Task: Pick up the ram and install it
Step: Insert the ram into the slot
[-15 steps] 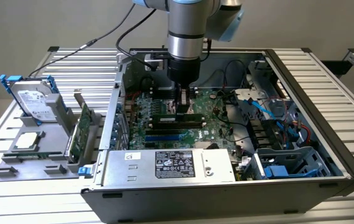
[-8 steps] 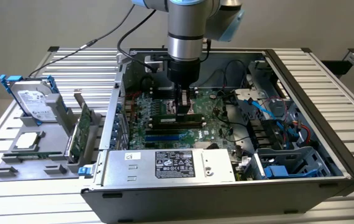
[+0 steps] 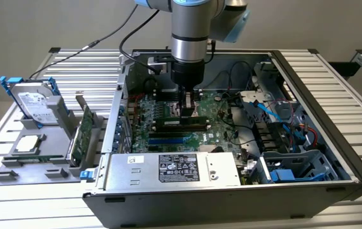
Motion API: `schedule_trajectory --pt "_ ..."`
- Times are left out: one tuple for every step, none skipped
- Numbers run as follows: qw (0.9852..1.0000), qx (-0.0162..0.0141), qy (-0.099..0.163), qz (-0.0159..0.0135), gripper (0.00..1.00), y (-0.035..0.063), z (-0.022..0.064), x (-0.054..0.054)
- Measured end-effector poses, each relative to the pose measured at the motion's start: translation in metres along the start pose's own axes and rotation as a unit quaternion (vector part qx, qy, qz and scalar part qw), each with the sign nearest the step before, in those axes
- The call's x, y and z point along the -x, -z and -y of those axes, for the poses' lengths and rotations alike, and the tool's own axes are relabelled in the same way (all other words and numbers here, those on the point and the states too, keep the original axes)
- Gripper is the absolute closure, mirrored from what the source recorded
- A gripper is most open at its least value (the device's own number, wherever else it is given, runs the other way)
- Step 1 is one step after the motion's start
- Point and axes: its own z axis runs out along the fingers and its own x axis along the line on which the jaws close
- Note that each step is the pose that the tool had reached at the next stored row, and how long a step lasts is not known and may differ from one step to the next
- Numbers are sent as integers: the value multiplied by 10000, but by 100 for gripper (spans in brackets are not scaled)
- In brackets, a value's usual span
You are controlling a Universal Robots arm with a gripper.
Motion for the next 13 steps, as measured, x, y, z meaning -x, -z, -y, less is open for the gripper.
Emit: schedule_trajectory --pt "10000 1 -2 2 86 0 0 0" --pt "10000 2 -7 3 86 1 -1 -1" --pt "10000 3 -14 6 86 0 -1 -4" --pt "10000 5 -21 10 86 -1 -1 -6" --pt "10000 6 -27 15 86 -1 -1 -9" --pt "10000 8 -35 19 86 -2 -1 -14" --pt "10000 9 -43 25 86 -3 -1 -18" --pt "10000 11 -50 31 86 -4 -1 -24" --pt "10000 12 -55 36 86 -5 -1 -30" --pt "10000 13 -60 40 86 -6 -1 -34" --pt "10000 14 -64 46 86 -6 -1 -36" --pt "10000 14 -64 54 86 -6 -1 -37" --pt "10000 14 -64 63 86 -7 0 -36"
